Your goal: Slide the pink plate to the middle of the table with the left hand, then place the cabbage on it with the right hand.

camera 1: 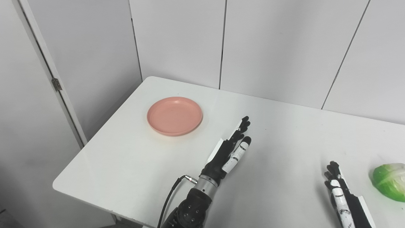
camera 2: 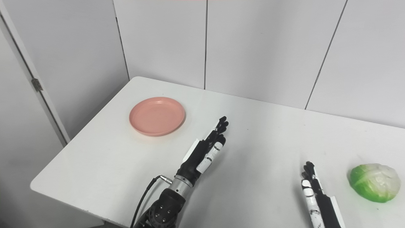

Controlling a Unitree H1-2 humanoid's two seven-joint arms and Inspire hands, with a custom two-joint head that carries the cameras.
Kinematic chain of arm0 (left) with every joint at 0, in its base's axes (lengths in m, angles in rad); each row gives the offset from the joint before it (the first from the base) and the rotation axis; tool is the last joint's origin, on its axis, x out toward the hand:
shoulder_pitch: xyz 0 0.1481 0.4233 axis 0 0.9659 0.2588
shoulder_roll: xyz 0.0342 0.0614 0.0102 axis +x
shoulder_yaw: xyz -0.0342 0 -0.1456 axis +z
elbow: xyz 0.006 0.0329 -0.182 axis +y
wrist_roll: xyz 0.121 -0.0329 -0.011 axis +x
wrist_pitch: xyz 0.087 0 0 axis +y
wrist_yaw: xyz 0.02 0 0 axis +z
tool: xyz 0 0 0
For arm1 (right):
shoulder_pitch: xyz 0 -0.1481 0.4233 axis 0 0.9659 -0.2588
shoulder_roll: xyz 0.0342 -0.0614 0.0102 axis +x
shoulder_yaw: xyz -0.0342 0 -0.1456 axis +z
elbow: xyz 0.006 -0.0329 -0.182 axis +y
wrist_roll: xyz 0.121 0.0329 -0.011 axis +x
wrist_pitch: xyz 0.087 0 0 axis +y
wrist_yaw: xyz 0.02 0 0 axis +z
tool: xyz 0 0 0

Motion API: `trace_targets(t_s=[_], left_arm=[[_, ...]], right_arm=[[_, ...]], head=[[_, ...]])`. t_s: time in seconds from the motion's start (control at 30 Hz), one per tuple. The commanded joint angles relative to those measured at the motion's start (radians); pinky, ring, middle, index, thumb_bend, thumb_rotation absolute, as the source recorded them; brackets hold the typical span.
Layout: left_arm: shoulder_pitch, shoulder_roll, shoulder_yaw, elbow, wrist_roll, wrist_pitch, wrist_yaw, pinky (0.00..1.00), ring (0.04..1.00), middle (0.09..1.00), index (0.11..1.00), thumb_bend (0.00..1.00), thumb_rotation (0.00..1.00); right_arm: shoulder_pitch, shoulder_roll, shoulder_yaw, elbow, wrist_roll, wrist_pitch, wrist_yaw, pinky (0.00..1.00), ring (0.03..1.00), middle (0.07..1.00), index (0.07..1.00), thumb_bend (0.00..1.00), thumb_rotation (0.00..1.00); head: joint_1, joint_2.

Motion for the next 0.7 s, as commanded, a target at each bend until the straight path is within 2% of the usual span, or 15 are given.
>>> trace_targets(t_s=[0.0,0.2,0.4,0.67], left_arm=[[0.115,0.007,-0.004,0.034,-0.015,0.043,-0.009,0.96,0.983,0.985,0.978,0.49,1.00],[0.122,0.012,-0.007,-0.065,-0.037,0.124,-0.047,0.97,0.991,0.994,0.988,0.52,1.00],[0.114,0.021,-0.013,-0.184,-0.056,0.179,-0.086,0.97,0.993,0.998,0.991,0.46,1.00],[0.099,0.037,-0.009,-0.378,-0.044,0.329,-0.115,0.98,0.995,0.999,0.993,0.43,1.00]], right_arm=[[0.011,0.003,0.000,-0.009,-0.001,-0.001,-0.003,1.00,1.000,1.000,1.000,0.11,1.00],[0.015,0.009,0.007,-0.025,-0.017,0.005,-0.009,1.00,1.000,1.000,1.000,0.11,1.00],[0.021,0.014,0.007,-0.045,-0.020,0.021,-0.007,1.00,1.000,1.000,1.000,0.15,1.00],[0.024,0.018,0.012,-0.062,-0.029,0.026,-0.010,1.00,1.000,1.000,1.000,0.16,1.00]], head=[[-0.003,0.003],[-0.007,0.014],[-0.006,0.030],[-0.002,0.051]])
